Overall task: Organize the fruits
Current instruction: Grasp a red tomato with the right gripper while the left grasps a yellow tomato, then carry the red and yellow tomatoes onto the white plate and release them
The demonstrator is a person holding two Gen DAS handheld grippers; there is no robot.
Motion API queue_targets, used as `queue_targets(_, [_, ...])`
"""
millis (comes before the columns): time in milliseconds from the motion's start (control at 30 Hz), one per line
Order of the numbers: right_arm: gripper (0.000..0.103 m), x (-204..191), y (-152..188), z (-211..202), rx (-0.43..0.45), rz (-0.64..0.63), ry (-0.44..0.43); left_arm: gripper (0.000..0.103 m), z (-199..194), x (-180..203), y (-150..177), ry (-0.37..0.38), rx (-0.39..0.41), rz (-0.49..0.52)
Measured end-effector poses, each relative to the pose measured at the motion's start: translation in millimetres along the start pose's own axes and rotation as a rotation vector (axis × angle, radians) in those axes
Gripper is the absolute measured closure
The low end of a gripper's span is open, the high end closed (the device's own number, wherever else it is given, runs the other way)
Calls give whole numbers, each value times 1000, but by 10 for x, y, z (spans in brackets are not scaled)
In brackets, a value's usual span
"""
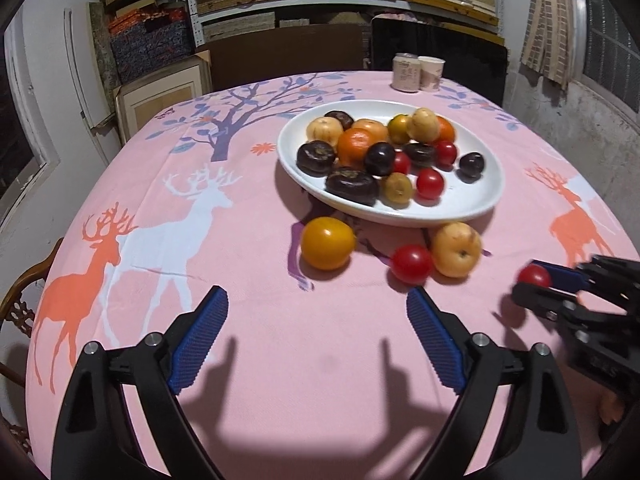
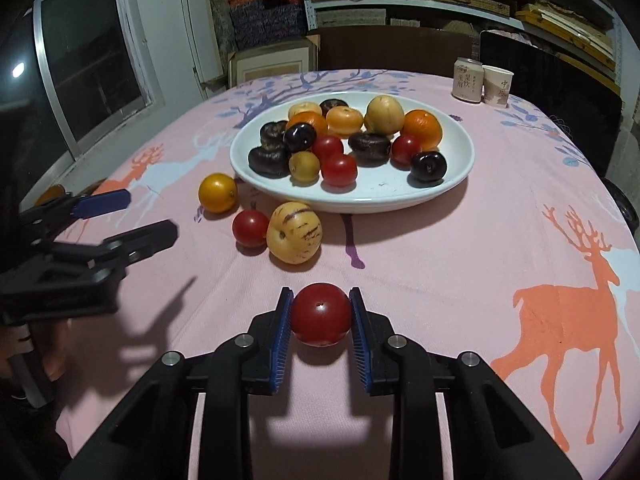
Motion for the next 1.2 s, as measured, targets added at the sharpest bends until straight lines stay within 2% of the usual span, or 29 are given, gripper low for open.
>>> queue_targets(33, [74,11,0,-2,1,7,-2,26,73,-2,-17,-9,-11,9])
queue_targets(133, [74,21,1,6,-4,15,-4,36,285,26,-91,-13,-36,27])
queue_targets(333, [74,10,-3,-13,5,14,-7,43,560,139,-201,3,-47,45])
queue_targets(367, [74,13,-3,-13,4,17,-8,47,599,149,-203,10,-55,39])
queue_targets(433, [74,22,2,-11,3,22,-7,62,661,139,-187,13,-73,22])
queue_targets(467, [74,27,2,-12,3,25,-7,63,664,124,-182,7,-68,19])
queue_targets(667, [74,27,-6,-22,13,24,-5,64,489,44,-123,71,-66,-59])
queue_targets(833, [74,26,-16,-51,29,21,-3,64,144,79,-84,96,-18,-62])
queue_targets(967, [74,13,-24,-93,46,9,4,64,-132,159,-83,64,34,-21])
queue_targets(1200, [74,48,-164,-240,85,22,6,64,-456,256,-151,47,94,-14])
Point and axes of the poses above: each gripper's, at about its wrist camera, not at the fingertips, and z roughly the way its jaws point, x to its right, y to its underside, the point moved 3 cm from there along z, roughly the way its jaws point, and after that the axes turned 15 degrees about x, right-handed, at the moved point
